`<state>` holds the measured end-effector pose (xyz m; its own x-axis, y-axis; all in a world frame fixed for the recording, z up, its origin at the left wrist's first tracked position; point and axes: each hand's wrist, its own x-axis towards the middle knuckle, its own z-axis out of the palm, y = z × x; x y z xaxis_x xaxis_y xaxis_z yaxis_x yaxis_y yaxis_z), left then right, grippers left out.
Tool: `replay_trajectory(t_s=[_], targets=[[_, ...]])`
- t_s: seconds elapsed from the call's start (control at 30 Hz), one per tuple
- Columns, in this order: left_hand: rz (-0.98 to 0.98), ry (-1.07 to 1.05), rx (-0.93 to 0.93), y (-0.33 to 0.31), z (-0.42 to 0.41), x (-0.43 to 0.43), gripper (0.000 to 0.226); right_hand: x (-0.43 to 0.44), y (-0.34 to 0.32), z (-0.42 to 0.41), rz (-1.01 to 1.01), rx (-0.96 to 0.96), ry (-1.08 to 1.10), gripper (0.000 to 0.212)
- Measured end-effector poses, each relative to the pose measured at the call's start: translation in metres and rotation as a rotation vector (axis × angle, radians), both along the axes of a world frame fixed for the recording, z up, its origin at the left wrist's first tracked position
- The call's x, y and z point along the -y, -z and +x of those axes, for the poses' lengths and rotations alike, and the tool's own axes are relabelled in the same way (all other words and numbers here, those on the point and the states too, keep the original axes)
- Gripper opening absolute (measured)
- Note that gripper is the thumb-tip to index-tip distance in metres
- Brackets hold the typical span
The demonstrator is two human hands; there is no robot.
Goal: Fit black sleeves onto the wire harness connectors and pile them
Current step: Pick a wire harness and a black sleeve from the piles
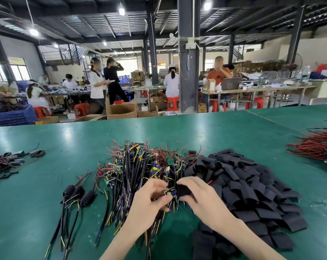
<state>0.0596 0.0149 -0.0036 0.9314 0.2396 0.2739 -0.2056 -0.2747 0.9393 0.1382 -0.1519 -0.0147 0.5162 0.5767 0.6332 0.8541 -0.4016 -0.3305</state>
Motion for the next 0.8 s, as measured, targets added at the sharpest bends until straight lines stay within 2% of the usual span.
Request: replay_trajectory(t_s=[0.13,0.23,0.5,0.6,0.73,0.8], targets=[[-0.081,0.031,-0.03,0.001,0.001,-0.001,0.012,-0.001,-0.004,0.0,0.06,-0.068,-0.03,0.037],[-0.072,0.028,-0.038,0.0,0.001,-0.003,0.012,0.001,-0.006,0.001,0.06,-0.082,-0.062,0.035],[-0.049,0.057,-0.077,-0.004,0.0,-0.001,0.017,0.004,-0.01,0.004,0.064,-0.337,-0.128,0.033],[-0.098,0.05,-0.134,-0.003,0.0,-0.004,0.018,0.002,-0.007,0.0,0.015,-0.199,-0.147,0.035],[-0.224,0.005,-0.15,-0.001,-0.001,-0.006,0.021,-0.002,-0.006,-0.009,-0.124,0.263,-0.12,0.042],[-0.235,-0.005,-0.132,-0.001,-0.001,-0.006,0.018,-0.002,-0.005,-0.008,-0.139,0.294,-0.12,0.042]])
